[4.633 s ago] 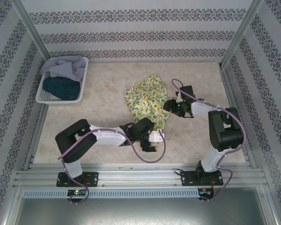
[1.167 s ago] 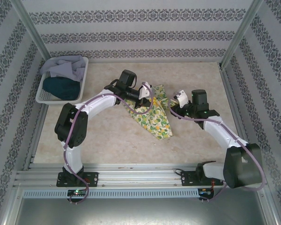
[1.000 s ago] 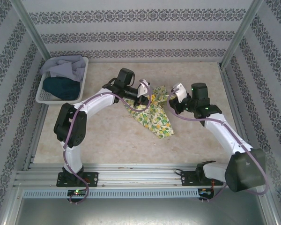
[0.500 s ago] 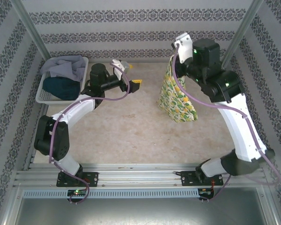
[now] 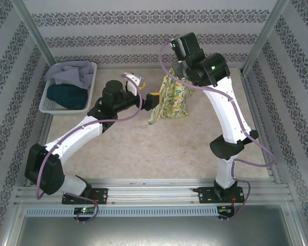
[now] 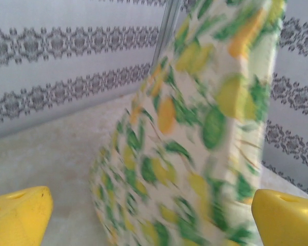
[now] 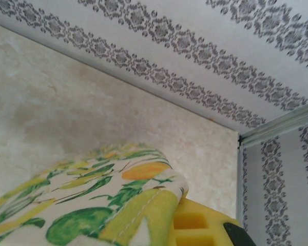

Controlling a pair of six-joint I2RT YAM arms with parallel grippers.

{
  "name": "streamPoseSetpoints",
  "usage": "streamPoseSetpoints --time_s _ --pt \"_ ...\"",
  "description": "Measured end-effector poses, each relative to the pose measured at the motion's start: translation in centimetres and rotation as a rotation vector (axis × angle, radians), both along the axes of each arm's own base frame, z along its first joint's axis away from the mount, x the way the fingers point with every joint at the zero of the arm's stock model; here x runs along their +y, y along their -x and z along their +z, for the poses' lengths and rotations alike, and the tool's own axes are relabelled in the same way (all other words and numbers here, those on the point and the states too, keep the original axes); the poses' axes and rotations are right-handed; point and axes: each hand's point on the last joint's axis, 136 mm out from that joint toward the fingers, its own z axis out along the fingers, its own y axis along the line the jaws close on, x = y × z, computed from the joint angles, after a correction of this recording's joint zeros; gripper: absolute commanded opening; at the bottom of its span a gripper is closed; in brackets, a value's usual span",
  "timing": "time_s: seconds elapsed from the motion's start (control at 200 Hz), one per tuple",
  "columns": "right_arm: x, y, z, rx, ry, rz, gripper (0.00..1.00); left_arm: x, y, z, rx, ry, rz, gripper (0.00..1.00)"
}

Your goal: Fold and stack the skirts

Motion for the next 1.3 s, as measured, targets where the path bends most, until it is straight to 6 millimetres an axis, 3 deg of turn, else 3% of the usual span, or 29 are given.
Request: streamPoseSetpoints --time_s 0.195,0.37,0.51,0.674,0.719,0.774,0.809,0.939,1.044,1.134,1.214,1.299 --pt "0.8 -0.2 -0.9 0.034 -0.052 0.019 0.0 -1.1 2.2 -4.2 0.068 -0.093 0.031 1.0" --pt "1.5 -0.2 -1.2 0.052 -0.08 0.047 0.0 -1.6 1.4 -8.5 0.086 -0.204 0.017 1.0" --pt "1.8 0.0 -2.6 0.095 -0.068 0.057 0.0 -2.8 1.3 -12.4 0.134 -0.27 -0.037 1.0" --pt "1.9 -0.1 -3.3 0.113 -0.072 0.05 0.0 -5.3 4.3 -13.6 0.135 -0.261 -0.15 1.0" --pt "1.9 -0.1 -3.3 0.111 -0.075 0.049 0.0 -5.7 5.2 -14.0 0.134 -0.265 -0.168 0.89" --pt "1.9 -0.1 -3.2 0.109 -0.078 0.048 0.0 -5.8 6.0 -14.5 0.124 -0.282 -0.174 0.59" --pt "1.8 0.0 -3.1 0.108 -0.079 0.048 0.0 -5.7 6.2 -14.8 0.119 -0.294 -0.165 0.47" --pt "1.6 0.5 -2.8 0.105 -0.09 0.056 0.0 -3.7 4.8 -16.1 0.1 -0.332 -0.067 0.0" --pt "1.1 1.4 -2.5 0.112 -0.114 0.072 0.0 -1.7 2.8 -15.7 0.081 -0.331 0.005 0.0" --pt "0.1 2.3 -1.8 0.108 -0.157 0.085 0.0 -0.5 2.0 -13.7 0.026 -0.325 0.039 0.0" --pt "-0.6 3.5 -0.9 0.093 -0.199 0.113 0.0 -0.2 2.0 -10.3 -0.055 -0.308 0.049 0.0" --pt "-0.7 5.3 0.2 0.076 -0.241 0.181 0.0 0.3 1.3 -5.2 -0.15 -0.283 0.099 0.0"
